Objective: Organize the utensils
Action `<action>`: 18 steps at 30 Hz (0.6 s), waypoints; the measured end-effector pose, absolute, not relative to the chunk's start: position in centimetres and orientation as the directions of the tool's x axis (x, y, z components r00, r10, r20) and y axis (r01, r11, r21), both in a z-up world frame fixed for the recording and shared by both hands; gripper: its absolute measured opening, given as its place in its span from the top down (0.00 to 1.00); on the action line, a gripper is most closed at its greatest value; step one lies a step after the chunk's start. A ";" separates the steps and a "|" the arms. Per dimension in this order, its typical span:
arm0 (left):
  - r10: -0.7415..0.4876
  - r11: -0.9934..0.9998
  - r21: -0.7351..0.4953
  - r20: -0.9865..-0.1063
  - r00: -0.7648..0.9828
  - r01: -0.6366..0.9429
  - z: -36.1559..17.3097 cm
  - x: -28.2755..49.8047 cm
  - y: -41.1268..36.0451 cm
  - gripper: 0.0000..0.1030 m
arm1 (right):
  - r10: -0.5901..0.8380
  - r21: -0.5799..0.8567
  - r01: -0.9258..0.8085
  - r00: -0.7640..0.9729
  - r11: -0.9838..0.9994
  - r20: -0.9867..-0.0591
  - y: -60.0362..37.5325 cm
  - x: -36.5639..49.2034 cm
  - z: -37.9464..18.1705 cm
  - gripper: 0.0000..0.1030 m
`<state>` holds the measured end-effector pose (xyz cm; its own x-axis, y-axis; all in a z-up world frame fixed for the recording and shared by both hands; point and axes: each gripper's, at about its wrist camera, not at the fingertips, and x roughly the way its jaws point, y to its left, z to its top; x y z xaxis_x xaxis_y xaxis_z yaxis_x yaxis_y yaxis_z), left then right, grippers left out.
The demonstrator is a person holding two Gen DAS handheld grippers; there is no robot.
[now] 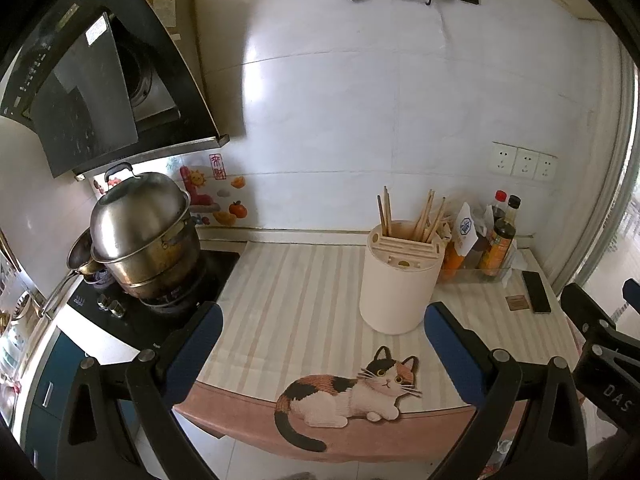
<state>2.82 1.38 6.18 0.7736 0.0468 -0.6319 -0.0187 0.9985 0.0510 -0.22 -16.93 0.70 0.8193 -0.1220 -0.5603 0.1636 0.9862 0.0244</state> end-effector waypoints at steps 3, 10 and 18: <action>0.045 0.998 0.054 -0.630 0.775 -0.015 6.3 2.8 1.1 0.00 | -0.123 0.027 0.165 0.822 0.986 -0.557 -17.0 -0.3 0.9 0.00; 0.042 0.998 0.057 -0.627 0.778 -0.008 6.6 2.7 0.5 0.00 | -0.130 0.023 0.171 0.824 0.985 -0.551 -17.1 -0.3 1.1 0.00; 0.027 0.998 0.062 -0.625 0.780 0.015 6.8 2.7 0.1 0.00 | -0.134 0.022 0.175 0.824 0.984 -0.550 -17.1 -0.3 1.1 0.00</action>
<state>2.72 0.08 6.77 0.7798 0.0269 -0.6255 0.0149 0.9980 0.0615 -0.31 -17.14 1.13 0.8244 -0.1341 -0.5499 0.1749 0.9843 0.0222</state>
